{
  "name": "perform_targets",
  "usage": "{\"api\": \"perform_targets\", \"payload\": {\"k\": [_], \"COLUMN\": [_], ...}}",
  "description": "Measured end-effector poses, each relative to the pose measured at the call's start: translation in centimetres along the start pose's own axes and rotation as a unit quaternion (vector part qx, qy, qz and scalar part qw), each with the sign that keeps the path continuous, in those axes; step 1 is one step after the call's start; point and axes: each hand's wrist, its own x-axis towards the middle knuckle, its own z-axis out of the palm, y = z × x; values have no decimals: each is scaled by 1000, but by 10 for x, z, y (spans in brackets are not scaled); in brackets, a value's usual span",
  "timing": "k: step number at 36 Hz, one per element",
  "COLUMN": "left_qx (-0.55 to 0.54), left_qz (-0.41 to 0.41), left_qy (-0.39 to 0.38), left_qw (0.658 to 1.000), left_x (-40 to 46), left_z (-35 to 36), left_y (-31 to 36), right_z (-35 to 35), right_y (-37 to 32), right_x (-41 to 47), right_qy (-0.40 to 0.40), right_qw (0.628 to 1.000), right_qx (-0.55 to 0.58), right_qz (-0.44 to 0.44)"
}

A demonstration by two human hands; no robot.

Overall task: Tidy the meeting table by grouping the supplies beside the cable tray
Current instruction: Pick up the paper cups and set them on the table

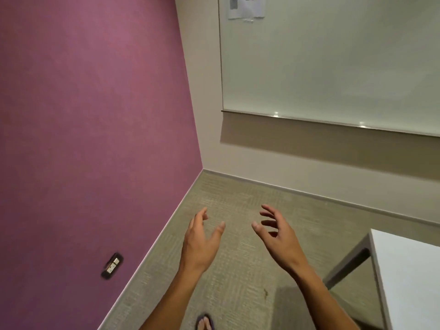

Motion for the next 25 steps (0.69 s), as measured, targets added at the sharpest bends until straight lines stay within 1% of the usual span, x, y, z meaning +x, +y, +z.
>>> {"api": "perform_targets", "payload": {"k": [8,12,17,21,25], "left_qx": [-3,8,30,47,50], "left_qz": [39,70,104,139,177], "left_qy": [-59,-106,-144,-183,-215], "left_qw": [998,992,984,972,959], "left_x": [154,234,322,376,411], "left_z": [54,75,94,121,164], "left_y": [15,28,54,81,110], "right_z": [-35,-46,-62,-81,-108], "right_y": [19,26,32,40,55], "right_x": [121,178,230,262,285], "right_qy": [89,146,201,251,294], "right_qw": [995,987,975,961,947], "right_qx": [-25,-34,-47,-46,-56], "right_qz": [31,52,83,105,117]}}
